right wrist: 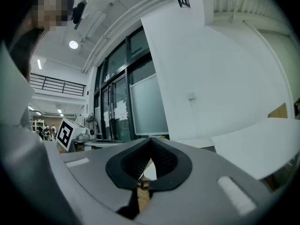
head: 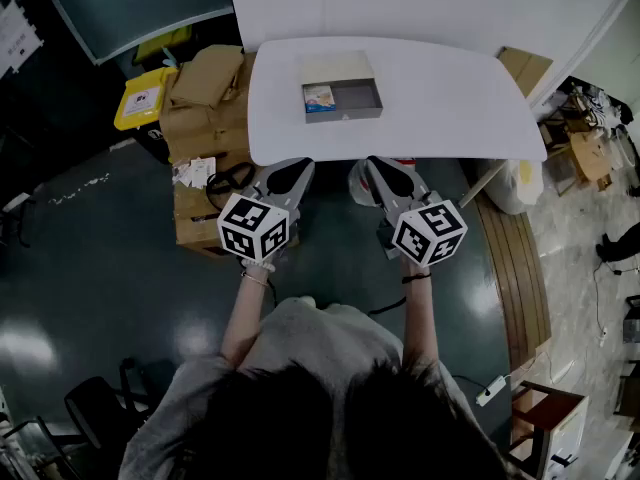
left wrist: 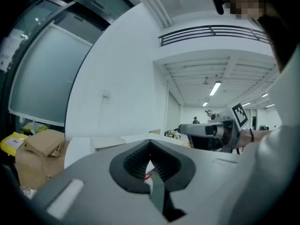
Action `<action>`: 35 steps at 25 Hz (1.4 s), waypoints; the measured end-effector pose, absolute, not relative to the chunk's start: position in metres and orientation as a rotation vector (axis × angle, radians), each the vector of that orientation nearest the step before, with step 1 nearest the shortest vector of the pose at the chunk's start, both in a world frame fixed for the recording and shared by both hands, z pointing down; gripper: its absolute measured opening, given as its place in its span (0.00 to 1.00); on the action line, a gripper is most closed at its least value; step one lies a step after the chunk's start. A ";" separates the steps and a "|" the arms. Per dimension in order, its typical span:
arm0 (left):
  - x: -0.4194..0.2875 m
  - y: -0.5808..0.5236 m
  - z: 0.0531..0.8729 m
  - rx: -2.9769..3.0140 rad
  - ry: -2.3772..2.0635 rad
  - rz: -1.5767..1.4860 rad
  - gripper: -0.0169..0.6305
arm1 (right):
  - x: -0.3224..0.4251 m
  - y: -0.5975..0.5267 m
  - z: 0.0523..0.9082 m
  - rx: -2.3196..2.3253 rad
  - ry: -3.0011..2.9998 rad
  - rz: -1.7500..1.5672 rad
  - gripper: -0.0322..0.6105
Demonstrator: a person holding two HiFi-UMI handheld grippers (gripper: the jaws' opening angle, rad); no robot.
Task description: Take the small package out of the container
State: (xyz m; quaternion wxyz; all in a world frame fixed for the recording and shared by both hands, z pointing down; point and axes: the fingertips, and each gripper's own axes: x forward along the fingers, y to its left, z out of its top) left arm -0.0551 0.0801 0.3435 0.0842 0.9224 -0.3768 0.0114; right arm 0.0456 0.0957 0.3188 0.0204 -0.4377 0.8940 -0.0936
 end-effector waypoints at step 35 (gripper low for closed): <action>-0.039 0.087 0.341 2.690 -1.268 0.030 0.01 | 0.063 0.085 0.322 -1.179 2.812 -0.350 0.07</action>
